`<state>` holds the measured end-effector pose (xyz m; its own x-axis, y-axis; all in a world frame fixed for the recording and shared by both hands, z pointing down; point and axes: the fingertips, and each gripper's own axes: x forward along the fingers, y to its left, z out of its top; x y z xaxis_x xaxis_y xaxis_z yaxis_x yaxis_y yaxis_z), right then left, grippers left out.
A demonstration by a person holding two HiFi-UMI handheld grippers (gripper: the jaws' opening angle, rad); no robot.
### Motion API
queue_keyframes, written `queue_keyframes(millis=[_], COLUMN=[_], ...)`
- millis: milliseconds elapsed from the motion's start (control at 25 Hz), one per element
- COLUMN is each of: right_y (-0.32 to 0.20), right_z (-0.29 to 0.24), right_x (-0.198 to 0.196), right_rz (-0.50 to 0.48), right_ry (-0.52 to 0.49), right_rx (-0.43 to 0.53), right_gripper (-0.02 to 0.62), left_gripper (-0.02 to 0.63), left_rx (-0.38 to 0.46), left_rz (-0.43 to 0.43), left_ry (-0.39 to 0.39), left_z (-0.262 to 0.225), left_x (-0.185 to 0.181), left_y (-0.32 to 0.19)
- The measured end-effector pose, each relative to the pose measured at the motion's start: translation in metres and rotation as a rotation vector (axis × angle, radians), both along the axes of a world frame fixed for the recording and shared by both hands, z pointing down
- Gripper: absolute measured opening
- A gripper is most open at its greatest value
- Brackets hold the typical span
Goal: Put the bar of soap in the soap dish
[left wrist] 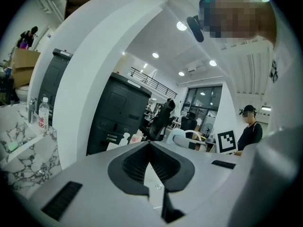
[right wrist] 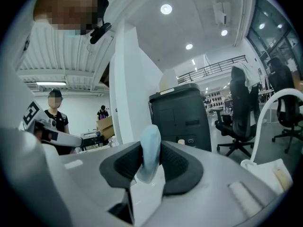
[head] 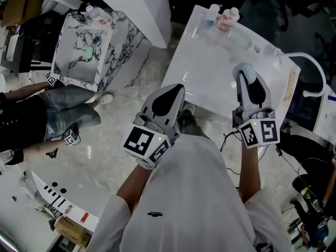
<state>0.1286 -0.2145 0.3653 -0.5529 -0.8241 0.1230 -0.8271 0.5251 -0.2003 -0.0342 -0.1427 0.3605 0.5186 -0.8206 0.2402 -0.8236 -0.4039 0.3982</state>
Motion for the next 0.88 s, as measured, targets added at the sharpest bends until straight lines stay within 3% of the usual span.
queue_keyframes(millis=[880], right_y=[-0.085], right_z=[0.068], right_x=[0.015], right_rz=[0.076], right_ry=[0.104], right_rx=[-0.045], right_gripper=[0.127], left_gripper=[0.008], left_rx=[-0.037], left_rz=[0.069], left_ry=[-0.002], left_z=[0.022], left_x=[0.012], left_y=[-0.031])
